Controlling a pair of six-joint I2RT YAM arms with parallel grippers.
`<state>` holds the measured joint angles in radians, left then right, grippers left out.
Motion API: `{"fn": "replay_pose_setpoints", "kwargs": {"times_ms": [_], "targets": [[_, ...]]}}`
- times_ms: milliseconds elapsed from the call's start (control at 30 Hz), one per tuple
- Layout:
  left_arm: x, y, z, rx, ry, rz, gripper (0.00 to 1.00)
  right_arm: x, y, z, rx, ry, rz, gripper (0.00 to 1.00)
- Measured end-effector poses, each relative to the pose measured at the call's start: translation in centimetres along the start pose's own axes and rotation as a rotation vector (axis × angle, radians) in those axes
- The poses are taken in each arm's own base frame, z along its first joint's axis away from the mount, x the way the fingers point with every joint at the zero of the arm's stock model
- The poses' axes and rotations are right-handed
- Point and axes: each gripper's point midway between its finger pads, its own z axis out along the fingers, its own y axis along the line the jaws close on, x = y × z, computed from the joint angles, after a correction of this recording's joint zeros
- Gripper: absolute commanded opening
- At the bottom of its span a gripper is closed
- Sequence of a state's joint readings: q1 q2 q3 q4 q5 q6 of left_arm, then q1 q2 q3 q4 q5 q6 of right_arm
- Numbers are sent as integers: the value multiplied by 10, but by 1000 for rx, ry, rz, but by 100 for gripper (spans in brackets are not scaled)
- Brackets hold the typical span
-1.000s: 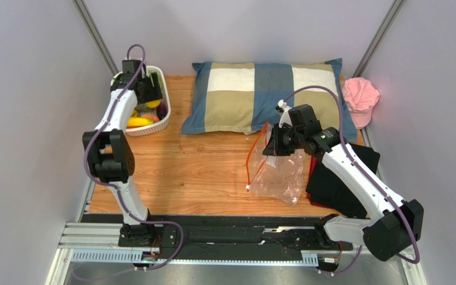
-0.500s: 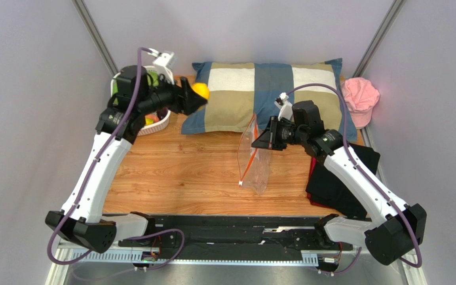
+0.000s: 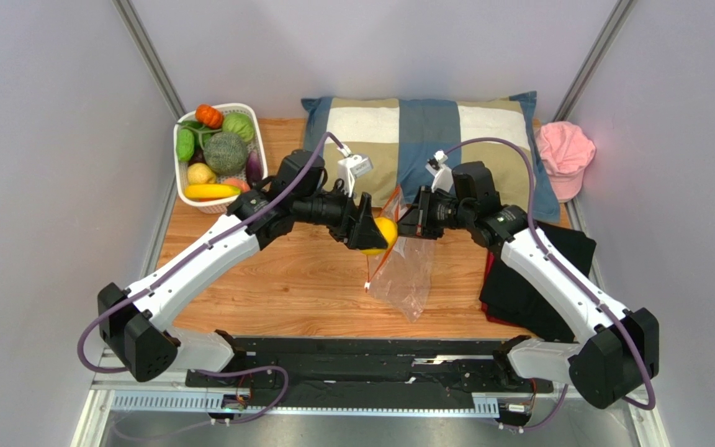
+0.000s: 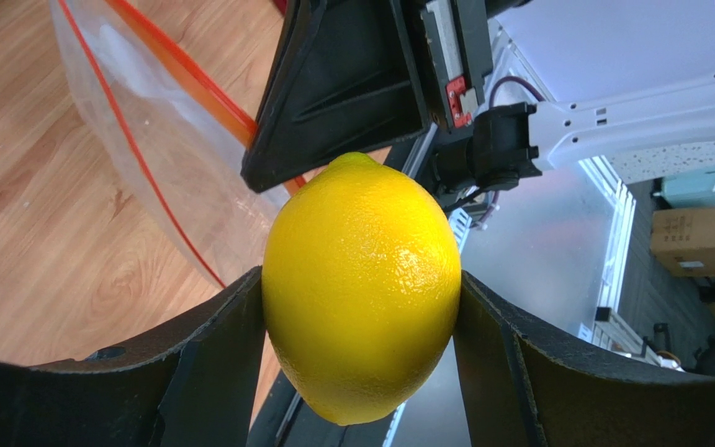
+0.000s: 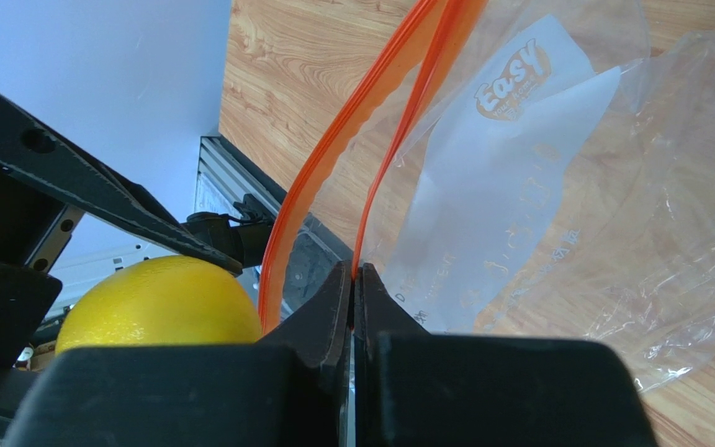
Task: Place the food in the zip-top bag and seal the zipper
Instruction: Place the fake fruit in the zipper food storage bag.
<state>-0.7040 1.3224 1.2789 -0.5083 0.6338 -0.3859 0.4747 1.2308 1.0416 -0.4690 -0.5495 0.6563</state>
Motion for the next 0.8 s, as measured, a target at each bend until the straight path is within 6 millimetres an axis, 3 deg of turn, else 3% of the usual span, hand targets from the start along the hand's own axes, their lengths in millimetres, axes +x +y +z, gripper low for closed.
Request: {"fn": "replay_pose_setpoints", "kwargs": {"times_ms": [167,433,633,733,767,800], "targets": [[3,8,17,-1,26,-40,11,0,3,0,-19,1,-3,0],[31,55,35,-116,110,-232,10,6,-15,1,18,9,-3,0],[52,101,30,-380,133,-269,16,13,15,-11,-103,30,-44,0],[53,105,29,-416,139,-261,46,13,26,-13,-153,34,-53,0],[53,104,29,-415,139,-260,69,13,29,-13,-169,37,-53,0],[52,103,30,-411,137,-258,77,13,31,-14,-180,39,-51,0]]}}
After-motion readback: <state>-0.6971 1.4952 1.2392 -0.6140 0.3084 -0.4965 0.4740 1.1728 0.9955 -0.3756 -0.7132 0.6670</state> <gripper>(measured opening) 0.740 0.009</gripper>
